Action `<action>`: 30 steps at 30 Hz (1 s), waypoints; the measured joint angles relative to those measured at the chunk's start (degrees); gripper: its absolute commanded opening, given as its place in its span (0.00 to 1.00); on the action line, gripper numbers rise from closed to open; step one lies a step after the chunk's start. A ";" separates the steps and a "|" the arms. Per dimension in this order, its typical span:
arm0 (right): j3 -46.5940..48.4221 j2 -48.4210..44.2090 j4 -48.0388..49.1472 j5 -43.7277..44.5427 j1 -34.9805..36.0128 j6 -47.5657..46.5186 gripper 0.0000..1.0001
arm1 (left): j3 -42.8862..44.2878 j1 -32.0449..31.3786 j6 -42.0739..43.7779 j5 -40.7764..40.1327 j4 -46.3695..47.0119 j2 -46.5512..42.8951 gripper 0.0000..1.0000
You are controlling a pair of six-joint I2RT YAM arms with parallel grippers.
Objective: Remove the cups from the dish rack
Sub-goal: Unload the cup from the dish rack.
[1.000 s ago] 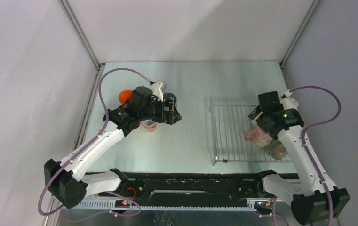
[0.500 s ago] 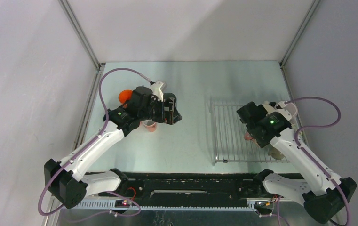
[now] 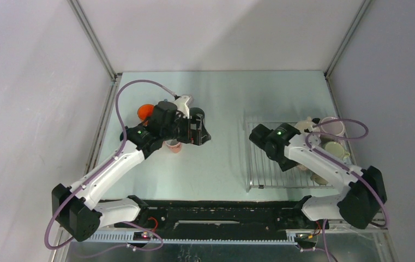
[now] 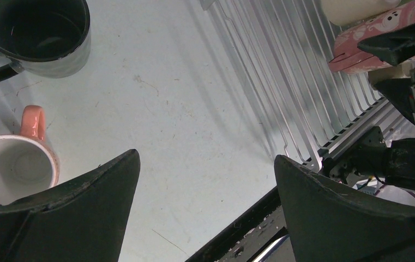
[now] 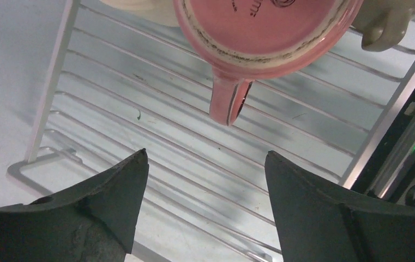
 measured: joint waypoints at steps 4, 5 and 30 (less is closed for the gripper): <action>0.00 4.15 0.15 0.15 -0.24 4.33 0.81 | -0.24 0.00 0.00 0.00 0.00 0.07 1.00; 0.00 5.05 0.20 0.15 -0.55 4.98 0.80 | -0.24 0.00 0.00 0.00 0.02 0.09 1.00; 0.02 17.38 0.81 2.71 -8.28 6.69 0.63 | -0.24 0.00 0.00 -0.02 0.04 1.86 1.00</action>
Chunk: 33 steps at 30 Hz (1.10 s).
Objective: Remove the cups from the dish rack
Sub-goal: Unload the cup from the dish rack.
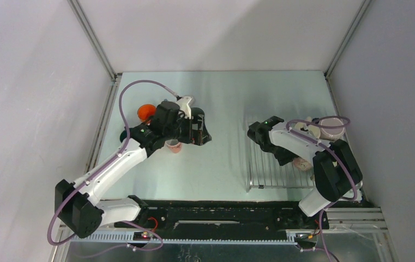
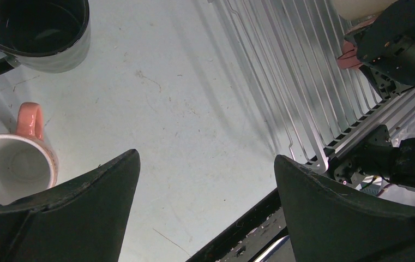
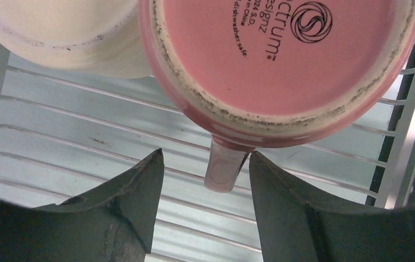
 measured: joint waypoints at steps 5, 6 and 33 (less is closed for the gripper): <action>0.00 0.35 0.24 0.87 -0.24 -0.76 0.44 | 0.00 0.00 0.00 -0.02 0.02 0.26 1.00; 0.00 0.39 0.28 1.05 -0.24 -0.94 0.40 | 0.00 0.00 0.00 0.00 0.02 0.31 1.00; -0.02 -3.65 -2.10 1.18 8.22 0.92 0.00 | 0.00 0.00 0.00 -0.07 0.04 1.22 1.00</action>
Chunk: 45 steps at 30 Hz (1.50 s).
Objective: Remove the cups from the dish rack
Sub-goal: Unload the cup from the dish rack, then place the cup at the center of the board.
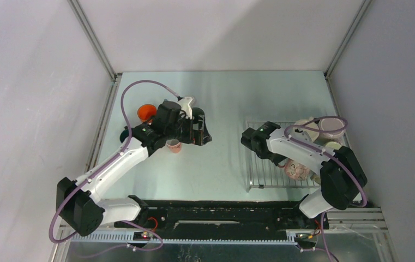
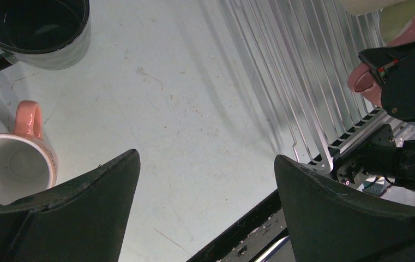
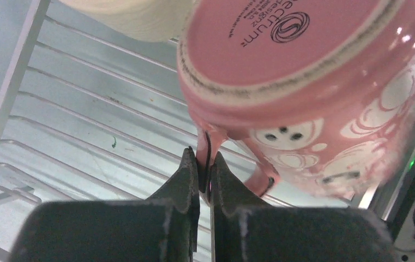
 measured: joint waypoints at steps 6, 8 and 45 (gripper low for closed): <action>0.39 -0.87 -2.67 0.07 1.66 0.00 0.00 | 0.00 0.00 0.00 0.00 0.00 0.00 1.00; 0.96 -0.90 -3.32 0.11 2.01 0.00 0.00 | 0.00 0.00 0.00 0.00 0.00 0.00 1.00; 18.29 -13.40 23.98 -22.97 -10.99 -29.14 0.00 | -23.08 -15.80 0.44 -17.05 48.94 -5.77 0.97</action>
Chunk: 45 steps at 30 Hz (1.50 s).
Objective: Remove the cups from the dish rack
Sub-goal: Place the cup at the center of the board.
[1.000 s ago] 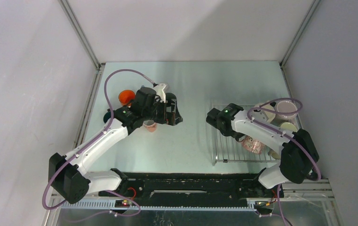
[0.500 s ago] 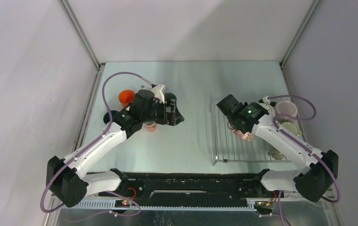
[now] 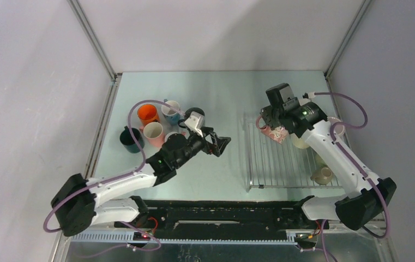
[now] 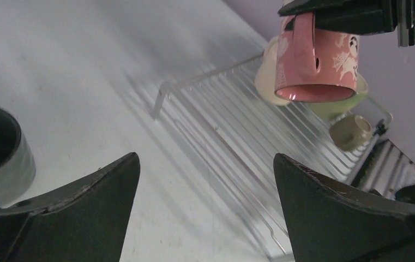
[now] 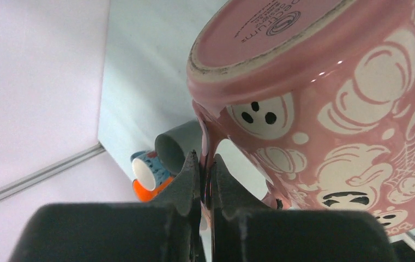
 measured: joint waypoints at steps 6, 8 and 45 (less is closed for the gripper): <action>2.03 3.41 2.67 -9.20 -1.57 -0.13 0.00 | -4.20 -1.25 4.68 -2.38 21.14 9.01 0.94; 3.08 4.92 3.21 -11.89 -1.60 0.20 0.00 | -4.20 -1.49 5.75 -2.69 25.46 11.30 0.92; 10.84 7.63 9.84 -23.65 3.82 7.54 0.00 | 2.36 -2.21 10.08 -5.31 49.24 27.80 0.51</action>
